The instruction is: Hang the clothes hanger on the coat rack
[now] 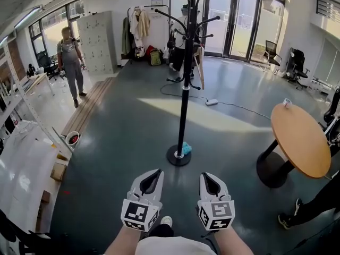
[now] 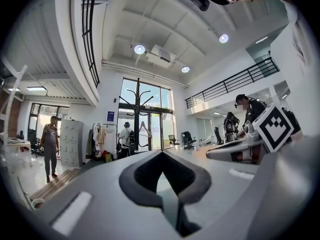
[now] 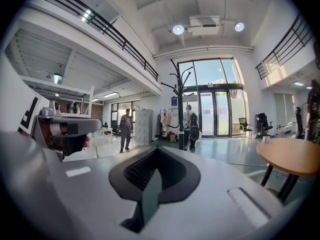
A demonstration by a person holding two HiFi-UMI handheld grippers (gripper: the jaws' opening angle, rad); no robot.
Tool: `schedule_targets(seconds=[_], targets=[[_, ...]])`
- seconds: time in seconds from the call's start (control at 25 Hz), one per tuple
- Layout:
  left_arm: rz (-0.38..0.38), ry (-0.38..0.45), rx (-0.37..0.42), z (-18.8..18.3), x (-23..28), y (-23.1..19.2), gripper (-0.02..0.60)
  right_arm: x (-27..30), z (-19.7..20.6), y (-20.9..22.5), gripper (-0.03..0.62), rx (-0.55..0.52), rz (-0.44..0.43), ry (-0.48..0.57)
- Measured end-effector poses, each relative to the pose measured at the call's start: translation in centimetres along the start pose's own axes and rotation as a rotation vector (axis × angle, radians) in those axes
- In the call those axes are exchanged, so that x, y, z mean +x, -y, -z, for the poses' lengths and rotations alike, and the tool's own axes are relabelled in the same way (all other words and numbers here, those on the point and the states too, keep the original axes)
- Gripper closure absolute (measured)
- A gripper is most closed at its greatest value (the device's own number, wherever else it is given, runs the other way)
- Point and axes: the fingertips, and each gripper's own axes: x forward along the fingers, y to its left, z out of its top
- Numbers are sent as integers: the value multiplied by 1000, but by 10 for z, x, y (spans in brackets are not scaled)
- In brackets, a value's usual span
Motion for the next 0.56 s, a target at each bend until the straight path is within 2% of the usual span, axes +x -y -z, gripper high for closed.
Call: schedule_targets(seconds=[0.56], targets=[[-4, -5, -1, 1, 5, -8, 581, 10, -3, 4, 569, -3, 11, -4]])
